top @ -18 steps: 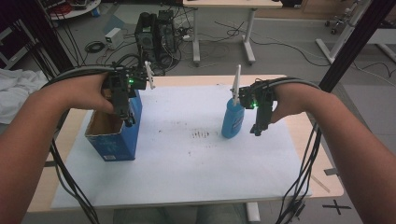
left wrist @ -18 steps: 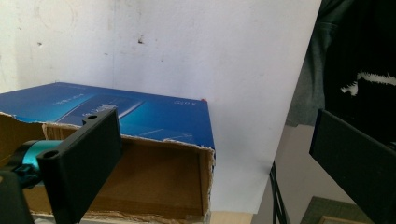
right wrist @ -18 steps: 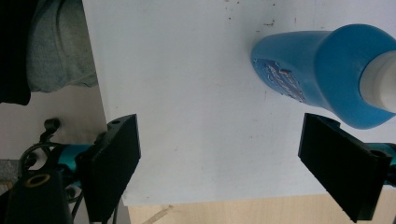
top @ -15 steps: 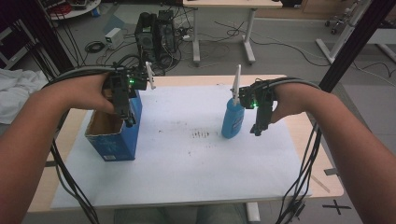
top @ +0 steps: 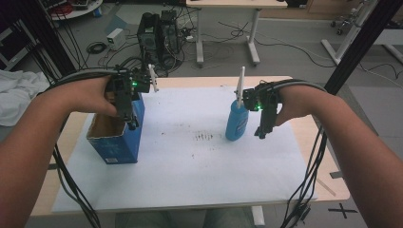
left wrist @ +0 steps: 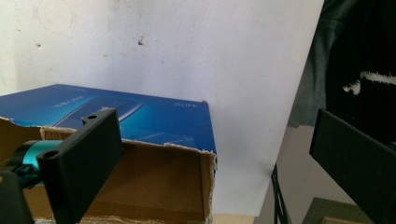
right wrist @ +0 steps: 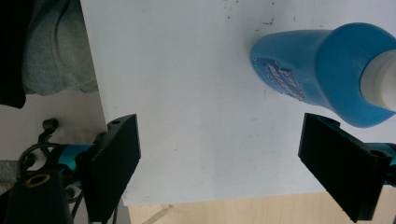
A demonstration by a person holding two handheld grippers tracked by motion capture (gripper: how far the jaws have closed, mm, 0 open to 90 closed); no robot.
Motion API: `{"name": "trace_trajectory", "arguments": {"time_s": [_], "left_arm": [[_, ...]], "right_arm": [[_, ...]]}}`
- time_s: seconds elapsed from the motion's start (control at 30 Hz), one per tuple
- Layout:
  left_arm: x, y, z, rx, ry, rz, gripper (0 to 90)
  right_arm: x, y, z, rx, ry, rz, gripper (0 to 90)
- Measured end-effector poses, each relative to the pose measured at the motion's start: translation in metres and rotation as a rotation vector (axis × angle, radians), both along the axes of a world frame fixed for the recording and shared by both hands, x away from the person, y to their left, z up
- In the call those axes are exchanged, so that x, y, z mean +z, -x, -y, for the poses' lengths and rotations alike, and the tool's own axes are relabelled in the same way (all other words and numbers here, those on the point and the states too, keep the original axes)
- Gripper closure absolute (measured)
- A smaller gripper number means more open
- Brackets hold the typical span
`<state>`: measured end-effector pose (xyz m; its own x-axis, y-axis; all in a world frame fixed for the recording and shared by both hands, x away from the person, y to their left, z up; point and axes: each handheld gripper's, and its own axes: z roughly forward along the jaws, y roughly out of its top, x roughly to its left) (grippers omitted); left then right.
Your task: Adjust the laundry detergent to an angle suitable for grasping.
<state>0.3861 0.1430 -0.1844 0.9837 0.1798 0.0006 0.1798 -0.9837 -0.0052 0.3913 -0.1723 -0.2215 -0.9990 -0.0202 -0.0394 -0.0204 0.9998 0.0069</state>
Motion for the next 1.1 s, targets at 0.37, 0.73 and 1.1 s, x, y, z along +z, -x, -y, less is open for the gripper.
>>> {"name": "trace_trajectory", "arguments": {"time_s": [0.37, 0.73, 1.1], "left_arm": [[-0.004, 0.006, 0.004, 0.001, 0.022, 0.002, 2.3], [-0.018, 0.013, 0.019, -0.011, 0.023, -0.011, 2.3], [-0.033, 0.012, 0.028, 0.013, 0.068, 0.009, 2.3]], "right_arm": [[-0.006, 0.015, 0.014, -0.009, -0.008, -0.007, 11.9], [-0.016, 0.036, 0.035, -0.023, 0.003, -0.015, 11.9], [-0.028, 0.047, 0.044, -0.033, 0.009, -0.011, 12.0]]}}
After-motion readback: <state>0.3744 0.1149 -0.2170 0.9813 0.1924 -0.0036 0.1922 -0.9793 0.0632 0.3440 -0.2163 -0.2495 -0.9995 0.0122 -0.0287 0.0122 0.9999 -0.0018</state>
